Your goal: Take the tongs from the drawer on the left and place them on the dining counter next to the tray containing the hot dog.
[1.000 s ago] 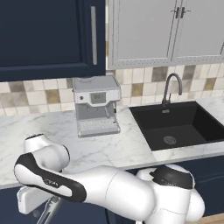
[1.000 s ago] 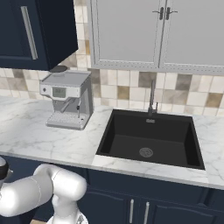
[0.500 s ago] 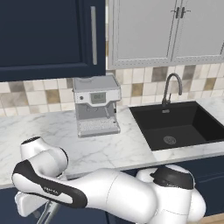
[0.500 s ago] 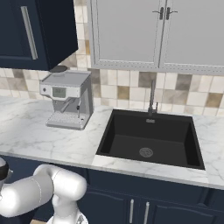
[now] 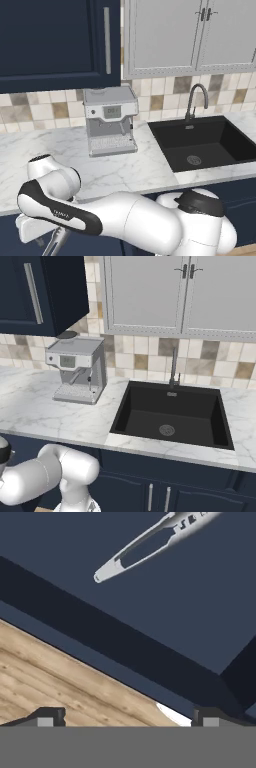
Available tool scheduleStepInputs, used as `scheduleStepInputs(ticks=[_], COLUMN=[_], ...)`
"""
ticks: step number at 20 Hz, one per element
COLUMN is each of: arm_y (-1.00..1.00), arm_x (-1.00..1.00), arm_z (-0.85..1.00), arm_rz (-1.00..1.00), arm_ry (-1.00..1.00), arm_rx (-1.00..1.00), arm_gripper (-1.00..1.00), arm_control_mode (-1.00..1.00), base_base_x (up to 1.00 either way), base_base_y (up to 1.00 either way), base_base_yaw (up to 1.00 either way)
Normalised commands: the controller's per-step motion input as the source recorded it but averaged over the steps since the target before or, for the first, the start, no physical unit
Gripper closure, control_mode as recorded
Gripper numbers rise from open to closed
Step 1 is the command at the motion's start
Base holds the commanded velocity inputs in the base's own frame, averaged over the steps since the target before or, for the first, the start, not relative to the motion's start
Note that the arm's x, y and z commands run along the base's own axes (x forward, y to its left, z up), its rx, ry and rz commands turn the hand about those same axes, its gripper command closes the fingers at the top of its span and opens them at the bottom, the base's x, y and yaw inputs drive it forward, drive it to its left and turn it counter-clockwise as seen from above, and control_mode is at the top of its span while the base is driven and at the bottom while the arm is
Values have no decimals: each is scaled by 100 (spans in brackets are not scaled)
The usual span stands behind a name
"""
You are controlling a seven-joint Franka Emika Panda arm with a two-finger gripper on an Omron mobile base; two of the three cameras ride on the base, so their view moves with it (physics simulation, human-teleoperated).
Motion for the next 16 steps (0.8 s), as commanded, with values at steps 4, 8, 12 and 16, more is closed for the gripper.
scheduleStepInputs(ticks=[4, 8, 12, 16], arm_y=[-3, -3, -3, 0], arm_x=[0, 0, 0, 0], arm_z=[-9, -1, -2, -16], arm_rz=[-20, -5, -12, -11], arm_ry=[-5, 0, -1, -1], arm_rx=[-2, -1, -1, -8], arm_gripper=[-100, -100, -100, -100], arm_control_mode=[-100, -100, -100, -100], base_base_x=[0, 0, 0, 0], base_base_y=[0, 0, 0, 0], base_base_yaw=[0, 0, 0, 0])
